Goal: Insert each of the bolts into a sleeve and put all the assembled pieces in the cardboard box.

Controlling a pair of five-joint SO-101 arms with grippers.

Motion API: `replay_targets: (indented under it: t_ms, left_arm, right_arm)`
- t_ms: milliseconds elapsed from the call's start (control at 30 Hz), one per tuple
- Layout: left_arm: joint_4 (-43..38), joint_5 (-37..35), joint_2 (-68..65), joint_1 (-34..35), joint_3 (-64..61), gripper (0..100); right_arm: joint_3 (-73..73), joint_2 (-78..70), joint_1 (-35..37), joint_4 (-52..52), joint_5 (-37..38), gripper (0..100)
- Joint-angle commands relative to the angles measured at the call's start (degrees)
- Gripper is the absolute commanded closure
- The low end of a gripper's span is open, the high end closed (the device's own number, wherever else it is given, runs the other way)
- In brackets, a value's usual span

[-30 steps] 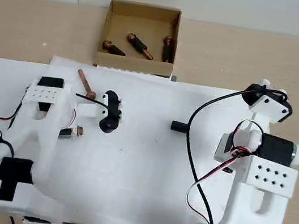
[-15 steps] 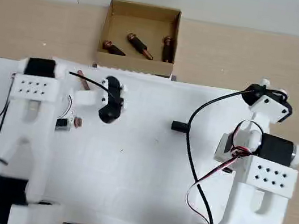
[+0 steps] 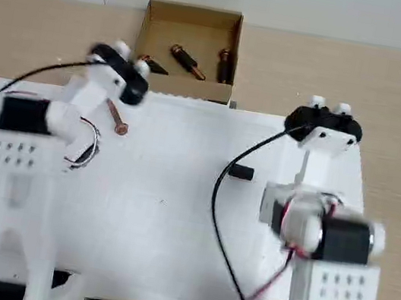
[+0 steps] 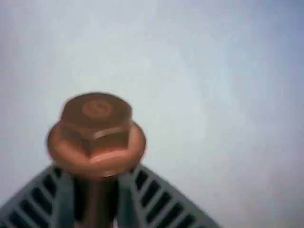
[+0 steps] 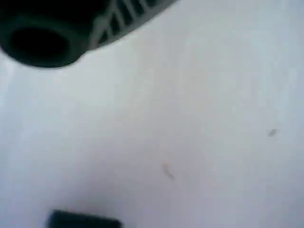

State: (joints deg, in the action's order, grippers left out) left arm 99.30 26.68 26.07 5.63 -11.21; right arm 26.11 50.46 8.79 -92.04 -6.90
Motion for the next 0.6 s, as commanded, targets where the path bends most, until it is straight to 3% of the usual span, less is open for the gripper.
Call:
replay_targets:
  t_ms: [0, 300, 567]
  left_arm:
    - [1.1, -9.0, 11.4, -1.3, 2.4, 99]
    - [-4.1, -25.3, 30.7, -4.0, -6.6, 99]
    - [-11.1, -49.4, 48.6, -4.2, -21.3, 99]
  right_arm:
    - [-0.4, 8.0, 4.9, 1.2, -0.4, 99.6]
    - [6.0, 19.2, 8.7, 1.5, -0.2, 99.5]
    - [21.0, 32.1, 9.7, 12.8, -0.1, 99.5]
